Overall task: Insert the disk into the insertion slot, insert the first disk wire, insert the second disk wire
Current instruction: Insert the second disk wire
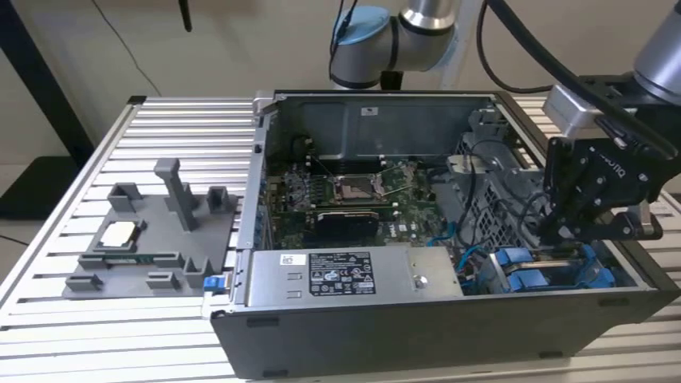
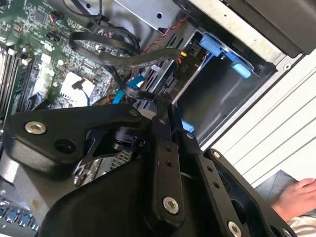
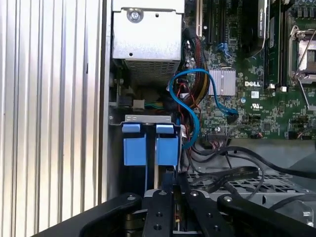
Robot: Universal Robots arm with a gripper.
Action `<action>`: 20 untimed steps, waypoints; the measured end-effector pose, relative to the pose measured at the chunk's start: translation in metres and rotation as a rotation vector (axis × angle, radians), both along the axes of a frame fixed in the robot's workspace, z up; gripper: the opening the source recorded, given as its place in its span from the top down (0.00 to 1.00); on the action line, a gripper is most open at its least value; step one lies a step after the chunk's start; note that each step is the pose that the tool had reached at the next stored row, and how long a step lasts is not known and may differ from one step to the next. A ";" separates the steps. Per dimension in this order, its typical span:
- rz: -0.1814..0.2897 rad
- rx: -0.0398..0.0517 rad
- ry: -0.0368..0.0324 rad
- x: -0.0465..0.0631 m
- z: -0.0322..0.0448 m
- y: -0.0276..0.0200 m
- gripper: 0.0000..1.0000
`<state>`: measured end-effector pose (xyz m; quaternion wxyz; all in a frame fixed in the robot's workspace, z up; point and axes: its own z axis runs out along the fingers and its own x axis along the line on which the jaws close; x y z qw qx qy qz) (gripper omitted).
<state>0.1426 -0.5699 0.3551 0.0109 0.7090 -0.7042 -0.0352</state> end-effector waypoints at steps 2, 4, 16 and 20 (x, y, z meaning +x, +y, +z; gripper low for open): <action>0.000 0.0017 -0.0009 0.000 -0.0006 -0.0002 0.84; 0.000 0.0036 -0.0050 0.000 -0.0016 -0.0002 0.84; 0.001 0.0034 -0.0542 0.000 -0.0106 -0.0002 0.84; 0.001 0.0033 -0.0560 0.000 -0.0112 -0.0002 0.84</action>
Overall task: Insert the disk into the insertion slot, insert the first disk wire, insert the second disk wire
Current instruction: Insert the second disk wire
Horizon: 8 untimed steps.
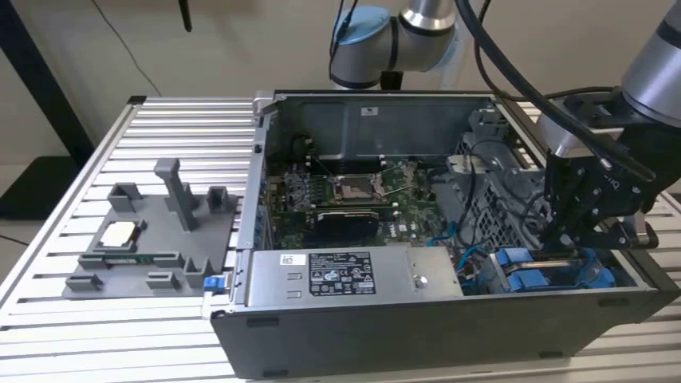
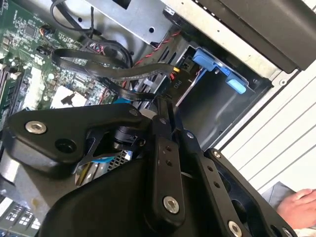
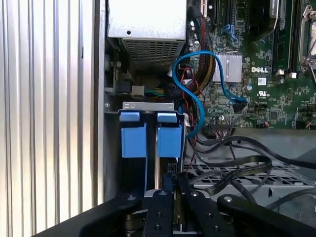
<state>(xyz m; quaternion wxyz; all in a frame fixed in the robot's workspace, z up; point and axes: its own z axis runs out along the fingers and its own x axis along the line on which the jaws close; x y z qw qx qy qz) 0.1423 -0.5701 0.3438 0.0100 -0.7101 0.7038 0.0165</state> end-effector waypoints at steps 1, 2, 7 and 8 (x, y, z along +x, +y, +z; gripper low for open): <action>0.000 -0.0004 -0.0006 0.000 -0.0002 0.0000 0.84; 0.000 -0.0013 -0.0007 0.000 -0.0003 0.0000 0.84; 0.000 -0.0038 -0.0008 0.000 -0.0002 0.0000 0.84; 0.000 -0.0039 -0.0008 0.000 -0.0001 0.0000 0.84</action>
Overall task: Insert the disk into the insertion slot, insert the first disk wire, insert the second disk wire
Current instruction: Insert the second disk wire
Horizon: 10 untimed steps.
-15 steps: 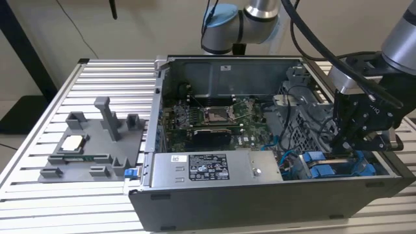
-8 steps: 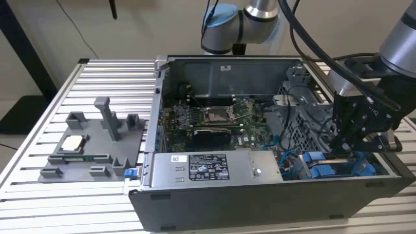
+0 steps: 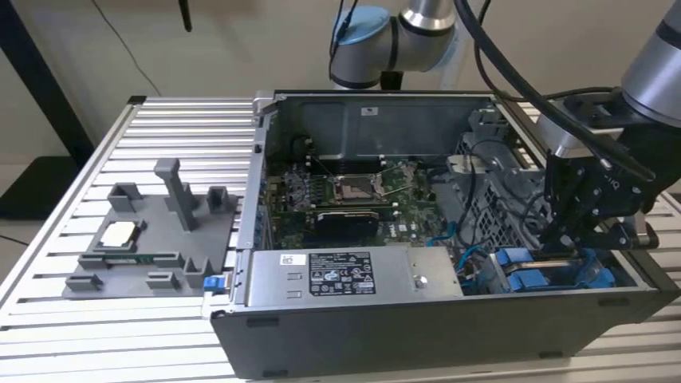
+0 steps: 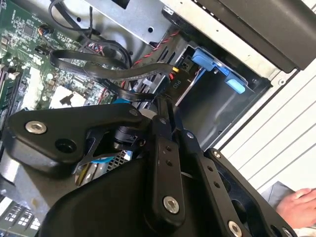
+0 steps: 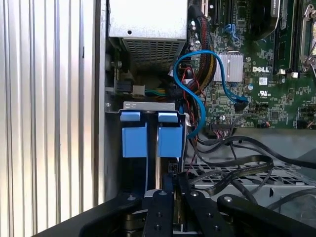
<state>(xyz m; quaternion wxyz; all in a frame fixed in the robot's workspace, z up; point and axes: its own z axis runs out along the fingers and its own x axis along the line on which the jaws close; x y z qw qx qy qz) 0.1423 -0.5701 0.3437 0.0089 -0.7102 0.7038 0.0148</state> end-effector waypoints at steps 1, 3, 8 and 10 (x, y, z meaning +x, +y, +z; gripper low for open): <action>0.000 -0.0001 0.0000 0.000 0.0000 0.0000 0.84; 0.000 -0.0008 0.0000 0.000 0.0000 0.0000 0.84; 0.000 -0.0076 0.0000 0.000 0.0000 0.0000 0.84; 0.000 -0.0114 0.0000 0.000 0.0000 0.0000 0.84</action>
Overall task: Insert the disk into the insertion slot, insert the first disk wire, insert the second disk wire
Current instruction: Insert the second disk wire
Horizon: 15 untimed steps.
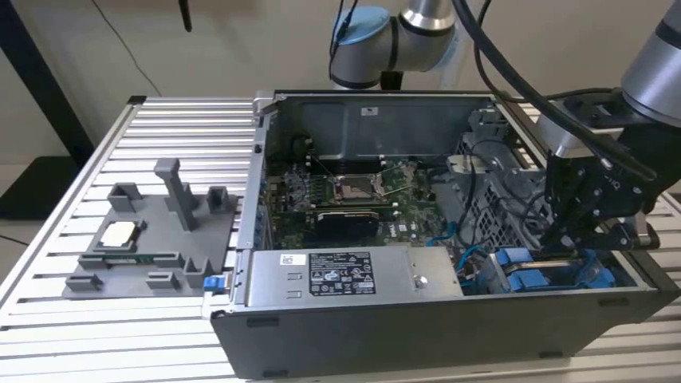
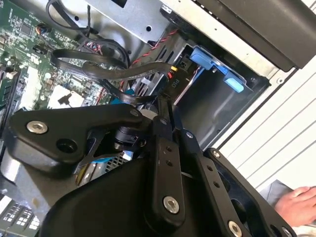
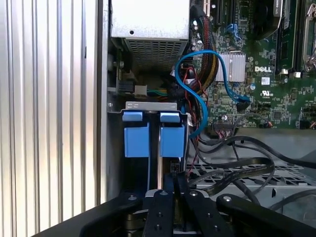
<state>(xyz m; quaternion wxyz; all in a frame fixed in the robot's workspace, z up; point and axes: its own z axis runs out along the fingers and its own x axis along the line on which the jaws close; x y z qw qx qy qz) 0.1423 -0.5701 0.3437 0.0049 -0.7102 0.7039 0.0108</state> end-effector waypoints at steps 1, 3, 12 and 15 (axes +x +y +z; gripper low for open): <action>0.000 -0.0019 0.0000 0.000 0.0000 -0.0001 0.84; 0.000 -0.0034 0.0000 0.000 0.0001 -0.0002 0.84; 0.000 0.0190 -0.0001 -0.004 0.0083 -0.0001 0.84; 0.000 0.0438 -0.0002 -0.008 0.0106 0.0000 0.84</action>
